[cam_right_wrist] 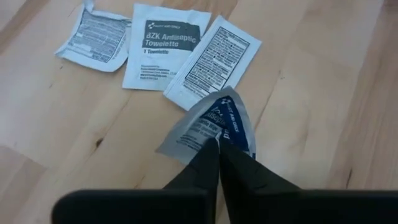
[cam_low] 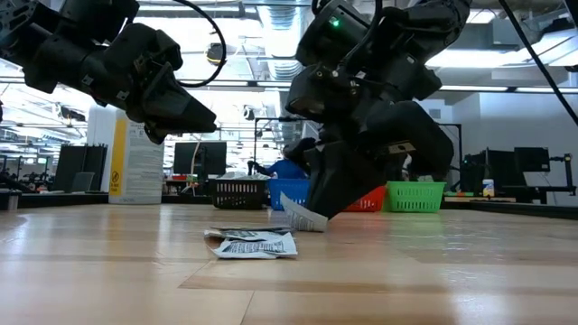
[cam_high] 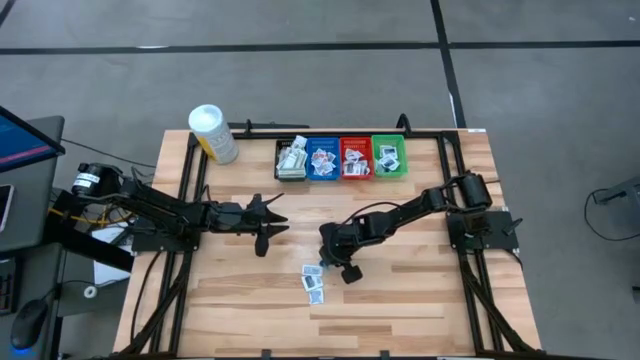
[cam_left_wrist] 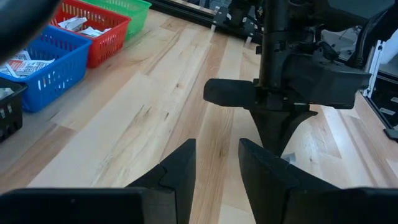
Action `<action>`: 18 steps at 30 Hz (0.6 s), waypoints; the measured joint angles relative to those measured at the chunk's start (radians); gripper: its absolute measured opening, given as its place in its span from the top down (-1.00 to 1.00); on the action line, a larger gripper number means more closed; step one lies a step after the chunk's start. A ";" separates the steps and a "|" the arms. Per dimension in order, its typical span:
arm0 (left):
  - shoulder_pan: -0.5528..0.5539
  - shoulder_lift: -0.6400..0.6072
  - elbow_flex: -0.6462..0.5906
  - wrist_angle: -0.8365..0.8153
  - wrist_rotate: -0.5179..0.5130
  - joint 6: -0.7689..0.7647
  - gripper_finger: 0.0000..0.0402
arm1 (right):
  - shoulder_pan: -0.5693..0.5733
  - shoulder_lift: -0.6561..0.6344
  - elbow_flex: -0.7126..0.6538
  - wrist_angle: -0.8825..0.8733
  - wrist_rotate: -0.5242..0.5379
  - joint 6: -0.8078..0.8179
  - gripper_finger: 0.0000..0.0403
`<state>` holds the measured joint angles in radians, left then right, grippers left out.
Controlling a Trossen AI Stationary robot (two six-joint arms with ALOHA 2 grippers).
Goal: Pick & Place First Aid Supplies
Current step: Put the blue alcohol pad in the green bin
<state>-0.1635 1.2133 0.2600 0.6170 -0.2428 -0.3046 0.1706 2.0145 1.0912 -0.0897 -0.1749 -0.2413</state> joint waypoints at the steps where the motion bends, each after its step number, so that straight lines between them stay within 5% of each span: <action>1: 0.000 0.000 0.000 0.000 0.000 0.000 0.40 | -0.002 -0.007 0.000 -0.005 0.001 0.015 0.96; 18: 0.000 0.000 0.000 0.000 -0.019 0.000 0.40 | -0.091 -0.425 -0.005 -0.156 0.440 -0.027 0.99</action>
<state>-0.1631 1.2133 0.2600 0.6170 -0.2618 -0.3043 0.0794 1.5895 1.0859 -0.2458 0.2648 -0.2681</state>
